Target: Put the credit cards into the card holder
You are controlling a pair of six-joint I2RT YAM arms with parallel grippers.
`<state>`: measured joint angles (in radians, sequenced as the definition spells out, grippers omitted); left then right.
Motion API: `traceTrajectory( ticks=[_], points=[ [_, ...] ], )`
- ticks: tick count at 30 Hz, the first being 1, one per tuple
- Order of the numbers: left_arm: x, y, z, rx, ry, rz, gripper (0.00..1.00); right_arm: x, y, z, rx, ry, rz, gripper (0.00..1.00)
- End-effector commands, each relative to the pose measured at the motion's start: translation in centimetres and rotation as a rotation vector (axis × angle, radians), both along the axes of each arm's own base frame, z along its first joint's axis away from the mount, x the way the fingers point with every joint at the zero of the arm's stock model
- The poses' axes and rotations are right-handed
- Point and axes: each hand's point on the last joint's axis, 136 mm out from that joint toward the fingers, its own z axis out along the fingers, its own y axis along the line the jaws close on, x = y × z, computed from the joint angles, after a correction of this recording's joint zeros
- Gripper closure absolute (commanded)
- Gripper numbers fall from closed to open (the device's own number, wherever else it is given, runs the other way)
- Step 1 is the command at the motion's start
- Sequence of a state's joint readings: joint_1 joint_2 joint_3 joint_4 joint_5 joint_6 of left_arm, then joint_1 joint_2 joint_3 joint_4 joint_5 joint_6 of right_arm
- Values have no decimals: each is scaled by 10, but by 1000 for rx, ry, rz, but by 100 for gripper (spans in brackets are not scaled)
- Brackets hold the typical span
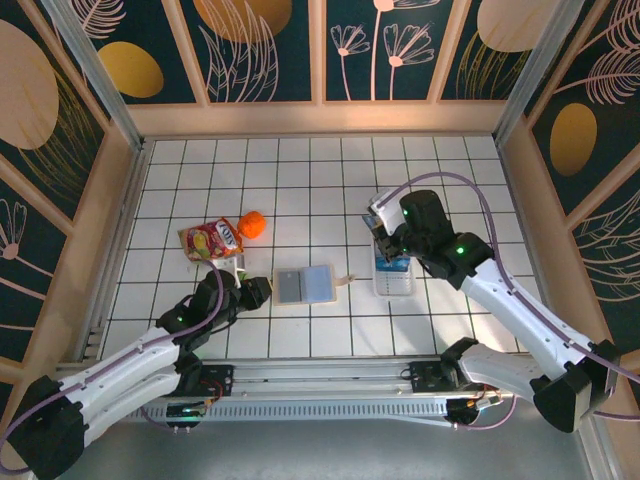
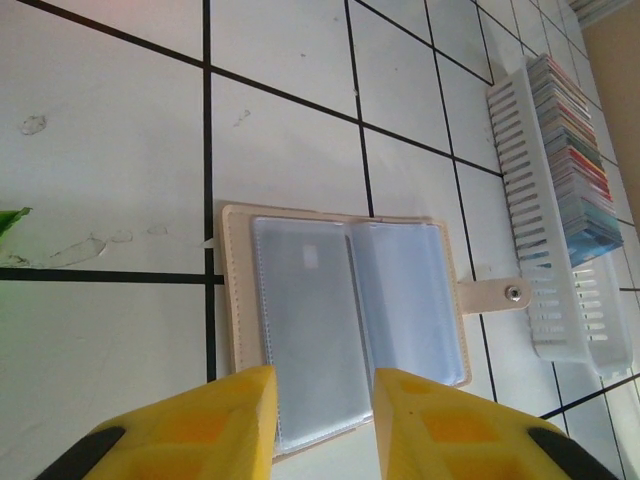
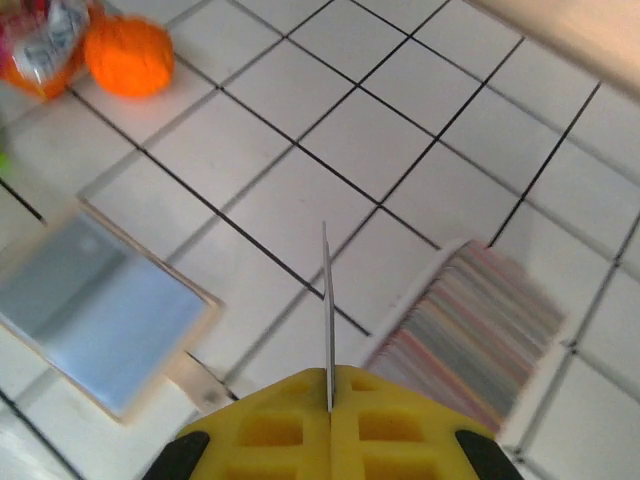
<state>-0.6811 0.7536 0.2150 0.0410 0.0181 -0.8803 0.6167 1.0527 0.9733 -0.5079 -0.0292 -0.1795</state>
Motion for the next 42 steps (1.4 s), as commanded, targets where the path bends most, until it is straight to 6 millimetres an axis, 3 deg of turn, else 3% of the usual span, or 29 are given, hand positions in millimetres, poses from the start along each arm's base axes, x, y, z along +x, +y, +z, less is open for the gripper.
traceTrajectory(
  ticks=[1, 3, 7, 10, 13, 17, 22, 31, 42],
  points=[
    [3, -5, 10, -11, -6, -9, 70, 0, 13, -3, 312, 251, -230, 100],
    [4, -6, 10, -11, -3, -8, 71, 2, 8, -8, 331, 281, -280, 100],
    [6, -9, 11, -6, 3, -17, 72, 13, -29, -19, 37, 135, -319, 100],
    [7, -11, 9, 6, 7, -24, 73, 1, -24, -40, -172, 94, -58, 100],
    [10, -11, 10, 20, 5, -24, 74, -30, -18, -64, -360, 99, 279, 100],
    [10, -12, 10, 11, 2, -23, 74, -46, -28, -81, -511, 78, 456, 100],
    [8, -12, 9, 2, -1, -28, 74, -51, -52, -124, -713, 74, 576, 100],
    [3, -13, 5, -22, -1, -44, 74, -29, -49, -131, -761, 36, 584, 100],
    [0, -12, 0, -30, 4, -43, 74, -19, -40, -136, -736, 20, 598, 100]
  ],
)
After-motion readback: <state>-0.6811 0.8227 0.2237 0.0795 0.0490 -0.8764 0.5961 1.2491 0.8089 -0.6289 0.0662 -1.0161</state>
